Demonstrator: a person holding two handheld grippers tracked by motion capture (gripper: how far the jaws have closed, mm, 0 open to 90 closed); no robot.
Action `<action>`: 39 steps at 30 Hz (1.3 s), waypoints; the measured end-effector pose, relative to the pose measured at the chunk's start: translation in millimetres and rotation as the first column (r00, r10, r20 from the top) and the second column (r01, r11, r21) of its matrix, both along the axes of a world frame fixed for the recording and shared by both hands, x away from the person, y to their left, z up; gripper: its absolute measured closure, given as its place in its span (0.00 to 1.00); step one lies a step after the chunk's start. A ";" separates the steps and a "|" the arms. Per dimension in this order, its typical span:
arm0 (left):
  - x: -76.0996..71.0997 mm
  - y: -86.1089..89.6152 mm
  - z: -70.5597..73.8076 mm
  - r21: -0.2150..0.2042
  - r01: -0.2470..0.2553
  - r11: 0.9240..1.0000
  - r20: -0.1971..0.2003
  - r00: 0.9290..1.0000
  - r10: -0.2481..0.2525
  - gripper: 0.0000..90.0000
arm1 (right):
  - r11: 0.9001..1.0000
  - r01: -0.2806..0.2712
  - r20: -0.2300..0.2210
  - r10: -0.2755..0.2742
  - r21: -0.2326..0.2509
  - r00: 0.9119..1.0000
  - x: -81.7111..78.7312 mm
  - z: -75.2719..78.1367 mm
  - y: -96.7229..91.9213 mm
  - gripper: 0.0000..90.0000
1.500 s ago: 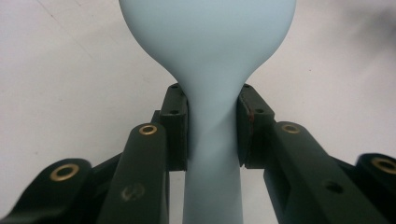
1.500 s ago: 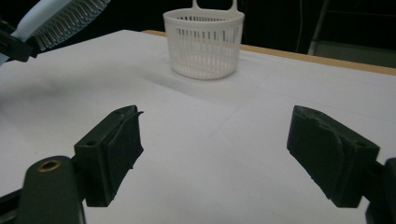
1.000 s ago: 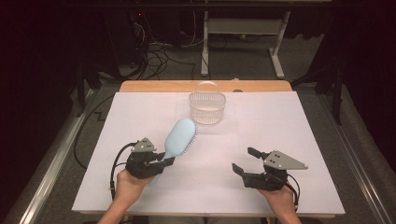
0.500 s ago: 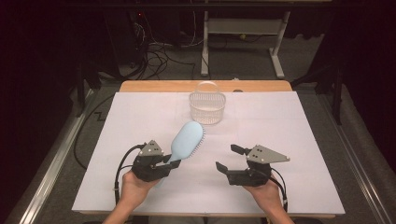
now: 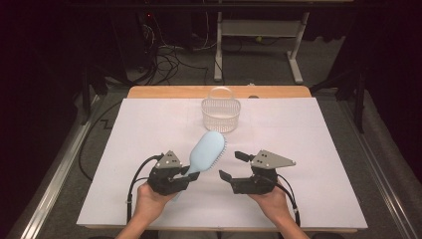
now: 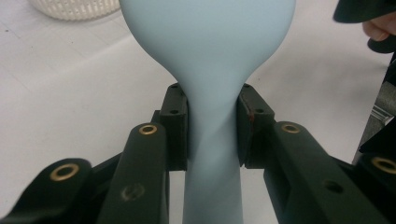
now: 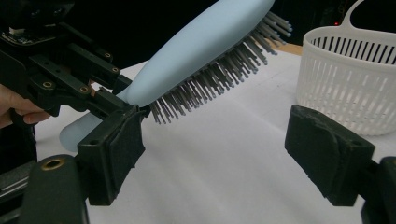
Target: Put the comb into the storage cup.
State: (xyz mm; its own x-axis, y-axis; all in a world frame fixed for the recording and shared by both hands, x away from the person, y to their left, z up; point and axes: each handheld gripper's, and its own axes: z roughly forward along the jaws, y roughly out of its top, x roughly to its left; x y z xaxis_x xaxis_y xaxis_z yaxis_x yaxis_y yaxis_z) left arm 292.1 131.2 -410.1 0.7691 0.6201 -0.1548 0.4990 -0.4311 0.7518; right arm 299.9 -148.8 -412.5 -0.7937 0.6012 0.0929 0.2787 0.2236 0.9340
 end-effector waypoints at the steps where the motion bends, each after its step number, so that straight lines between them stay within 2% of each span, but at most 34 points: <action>1: -0.1 -1.1 0.1 -0.001 0.004 1.000 0.000 1.000 -0.004 0.75 | 1.000 -0.002 -0.001 0.002 0.001 1.000 0.7 -0.1 0.9 0.22; 8: -1.7 -8.7 -0.7 0.007 0.021 1.000 0.006 1.000 -0.021 0.75 | 1.000 -0.015 -0.024 0.016 0.016 1.000 5.9 0.0 8.2 0.22; 13: -2.7 -13.6 -0.8 0.019 0.033 0.999 0.012 0.999 -0.033 0.75 | 0.999 -0.027 -0.060 0.030 0.039 0.998 10.8 -1.1 12.6 0.20; 25: -5.4 -19.9 0.5 0.003 0.060 0.998 0.016 0.998 -0.060 0.75 | 0.998 -0.044 -0.093 0.048 0.048 0.994 19.9 2.6 28.9 0.19; 34: -5.0 -20.2 0.4 0.004 0.053 0.999 0.015 0.998 -0.053 0.75 | 0.998 -0.064 -0.120 0.066 0.025 0.991 25.4 6.6 36.9 0.25; 39: -5.2 -17.5 2.0 0.005 0.040 0.999 0.019 0.999 -0.040 0.75 | 0.994 -0.089 -0.142 0.096 0.056 0.985 28.3 8.6 37.7 0.33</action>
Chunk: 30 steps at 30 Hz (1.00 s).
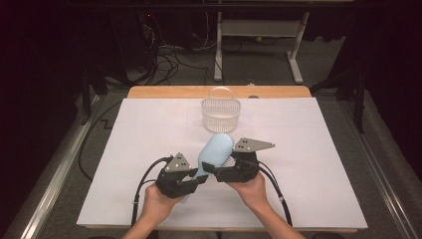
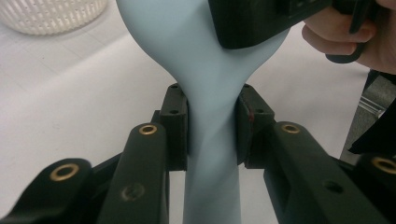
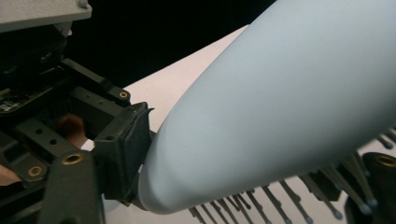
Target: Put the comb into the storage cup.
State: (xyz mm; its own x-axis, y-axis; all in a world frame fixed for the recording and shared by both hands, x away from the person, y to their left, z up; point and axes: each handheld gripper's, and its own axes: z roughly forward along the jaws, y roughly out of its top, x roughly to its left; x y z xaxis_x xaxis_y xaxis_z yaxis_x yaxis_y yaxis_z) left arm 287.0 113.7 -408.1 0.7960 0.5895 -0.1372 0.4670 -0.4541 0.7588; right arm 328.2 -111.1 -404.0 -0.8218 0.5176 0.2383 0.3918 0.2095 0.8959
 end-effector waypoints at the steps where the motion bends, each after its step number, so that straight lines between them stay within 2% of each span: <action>1: 0.0 0.3 0.2 -0.001 -0.002 1.000 0.000 1.000 0.002 0.75 | 1.000 -0.007 -0.004 0.007 0.004 1.000 0.6 0.5 0.1 0.34; 17: 2.3 6.2 3.5 -0.003 -0.018 1.000 0.001 1.000 0.018 0.75 | 0.997 -0.071 -0.045 0.071 0.005 0.996 7.2 13.2 6.8 0.50; 25: 3.3 9.1 4.3 -0.014 -0.014 1.000 0.001 1.000 0.014 0.75 | 0.994 -0.106 -0.032 0.106 -0.024 0.994 7.1 22.0 11.6 0.57; 30: 4.9 10.6 3.4 -0.013 -0.013 1.000 0.001 1.000 0.013 0.75 | 0.992 -0.125 -0.050 0.124 -0.021 0.991 9.0 24.4 14.2 0.62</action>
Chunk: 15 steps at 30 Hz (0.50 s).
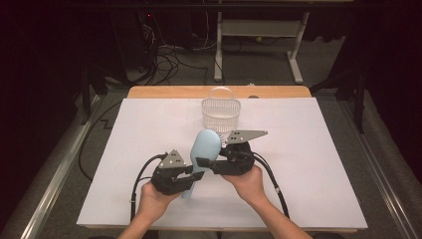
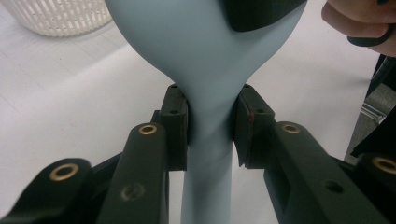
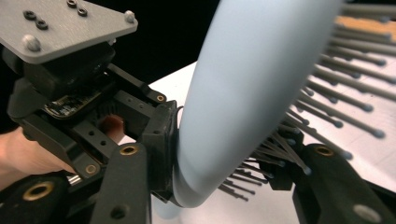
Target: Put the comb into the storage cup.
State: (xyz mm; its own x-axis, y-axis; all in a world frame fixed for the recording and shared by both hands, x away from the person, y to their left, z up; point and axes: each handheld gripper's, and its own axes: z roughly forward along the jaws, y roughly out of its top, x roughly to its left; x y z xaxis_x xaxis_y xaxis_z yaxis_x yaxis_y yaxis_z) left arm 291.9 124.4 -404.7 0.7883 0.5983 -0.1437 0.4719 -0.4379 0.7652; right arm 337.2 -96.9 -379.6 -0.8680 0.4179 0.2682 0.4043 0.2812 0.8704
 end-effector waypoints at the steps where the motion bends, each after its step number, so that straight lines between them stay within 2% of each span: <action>1: 0.2 0.5 -0.2 -0.003 0.001 1.000 -0.002 1.000 -0.001 0.75 | 1.000 -0.002 -0.004 0.002 -0.002 1.000 0.2 0.4 0.6 0.62; 8: 0.2 1.6 0.0 -0.017 0.006 1.000 0.001 1.000 -0.006 0.74 | 0.999 -0.022 0.024 0.022 -0.027 0.999 -3.7 6.8 4.8 0.65; 12: 0.8 2.4 -0.3 -0.012 -0.001 1.000 0.003 1.000 0.001 0.74 | 0.999 -0.027 0.013 0.028 -0.024 1.000 -1.3 8.6 4.2 0.66; 15: 1.5 3.3 -0.7 -0.009 -0.010 1.000 0.004 1.000 0.010 0.70 | 1.000 -0.023 0.006 0.023 -0.019 1.000 1.5 10.0 1.6 0.66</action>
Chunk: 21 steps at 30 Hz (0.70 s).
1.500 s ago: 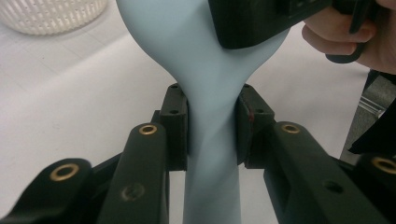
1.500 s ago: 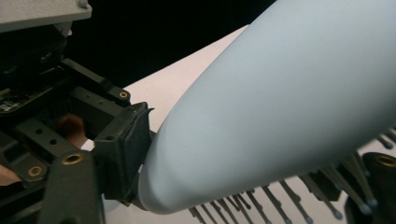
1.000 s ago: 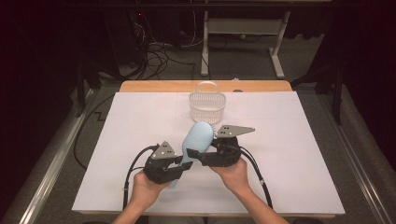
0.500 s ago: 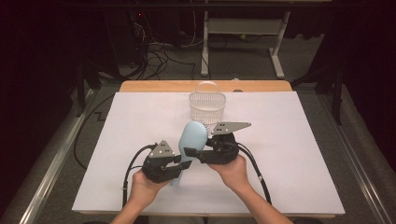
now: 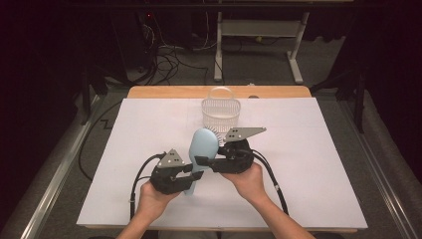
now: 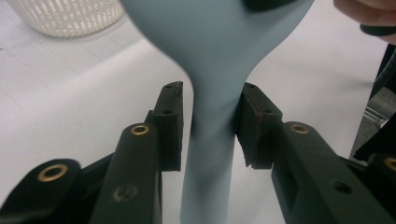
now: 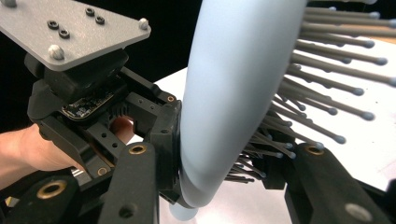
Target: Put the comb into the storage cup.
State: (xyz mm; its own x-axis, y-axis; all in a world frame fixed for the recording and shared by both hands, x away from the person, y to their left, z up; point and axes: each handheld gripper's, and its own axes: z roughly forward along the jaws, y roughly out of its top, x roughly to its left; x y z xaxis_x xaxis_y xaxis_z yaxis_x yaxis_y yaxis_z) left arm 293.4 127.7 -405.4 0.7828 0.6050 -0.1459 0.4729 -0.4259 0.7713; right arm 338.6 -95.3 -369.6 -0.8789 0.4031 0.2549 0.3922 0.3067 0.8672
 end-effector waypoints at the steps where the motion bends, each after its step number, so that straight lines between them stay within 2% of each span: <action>1: 0.0 0.3 0.0 -0.001 0.002 1.000 0.001 1.000 -0.002 0.70 | 1.000 0.001 0.001 -0.001 0.000 1.000 0.7 0.7 -1.1 0.66; 2: -0.1 0.3 0.2 0.001 0.000 1.000 0.002 1.000 0.000 0.69 | 1.000 0.003 0.000 -0.003 0.000 1.000 1.4 1.6 -2.2 0.66; 3: 0.1 0.5 0.2 0.005 -0.006 1.000 0.003 1.000 0.006 0.65 | 1.000 0.006 0.000 -0.006 -0.001 1.000 2.2 2.4 -3.3 0.66; 7: 0.4 2.8 0.1 0.005 -0.015 1.000 0.011 1.000 0.015 0.64 | 1.000 0.014 -0.003 -0.014 -0.008 1.000 6.5 6.0 -7.3 0.66; 8: 0.5 3.5 0.0 0.017 -0.021 1.000 0.013 1.000 0.021 0.59 | 1.000 0.019 0.007 -0.019 -0.007 1.000 7.0 7.0 -8.2 0.66; 9: 0.6 5.0 -0.1 0.020 -0.019 1.000 0.012 1.000 0.018 0.59 | 1.000 0.021 0.024 -0.021 -0.009 0.999 6.6 8.6 -9.0 0.66; 11: -0.1 8.5 0.2 0.019 -0.026 0.999 0.018 1.000 0.025 0.59 | 0.999 0.029 0.029 -0.028 -0.014 0.999 8.3 11.5 -10.6 0.66; 13: -0.8 12.9 0.7 0.012 -0.040 0.999 0.019 0.999 0.040 0.52 | 0.999 0.039 0.036 -0.038 -0.020 0.999 10.7 13.6 -13.1 0.66; 15: -2.1 18.2 0.5 0.007 -0.060 0.998 0.034 0.998 0.060 0.51 | 0.998 0.050 0.036 -0.049 -0.027 0.998 13.8 15.2 -15.7 0.66; 16: -2.9 20.6 0.0 0.013 -0.078 0.997 0.047 0.996 0.077 0.45 | 0.998 0.056 0.036 -0.054 -0.031 0.998 15.2 16.1 -16.9 0.66; 21: -4.1 33.6 -3.4 -0.011 -0.100 0.995 0.059 0.993 0.101 0.44 | 0.996 0.074 0.046 -0.072 -0.043 0.996 19.9 22.8 -21.6 0.66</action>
